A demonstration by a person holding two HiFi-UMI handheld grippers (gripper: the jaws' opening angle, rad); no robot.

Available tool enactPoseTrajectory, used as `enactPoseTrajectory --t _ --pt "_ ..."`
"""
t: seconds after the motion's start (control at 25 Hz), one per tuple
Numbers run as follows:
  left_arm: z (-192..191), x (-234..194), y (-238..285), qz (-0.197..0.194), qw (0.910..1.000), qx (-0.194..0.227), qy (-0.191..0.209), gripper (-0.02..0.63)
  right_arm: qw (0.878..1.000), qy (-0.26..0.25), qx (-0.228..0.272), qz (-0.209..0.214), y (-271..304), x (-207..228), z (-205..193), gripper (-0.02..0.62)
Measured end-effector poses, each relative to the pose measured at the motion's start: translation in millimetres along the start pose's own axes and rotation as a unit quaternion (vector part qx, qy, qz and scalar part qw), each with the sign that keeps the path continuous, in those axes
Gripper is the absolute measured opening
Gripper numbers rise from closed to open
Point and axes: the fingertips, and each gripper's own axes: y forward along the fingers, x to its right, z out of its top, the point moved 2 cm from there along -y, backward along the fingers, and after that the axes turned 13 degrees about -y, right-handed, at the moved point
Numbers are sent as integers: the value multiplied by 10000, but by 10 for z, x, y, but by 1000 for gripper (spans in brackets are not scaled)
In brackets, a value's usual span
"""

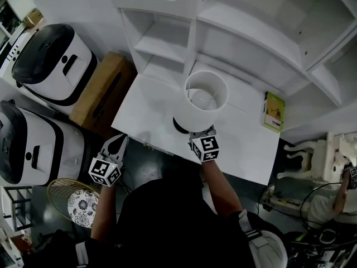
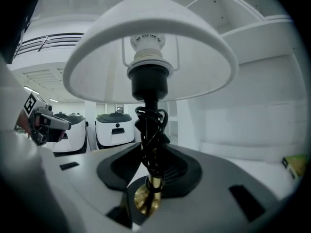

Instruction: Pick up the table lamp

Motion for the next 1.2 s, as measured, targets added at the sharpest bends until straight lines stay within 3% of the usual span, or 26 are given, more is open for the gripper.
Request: enactPoseTrajectory --t 1.2 --pt "69 -59 44 -195 9989 411 -128 11 9982 247 530 -152 -274 285 831 121"
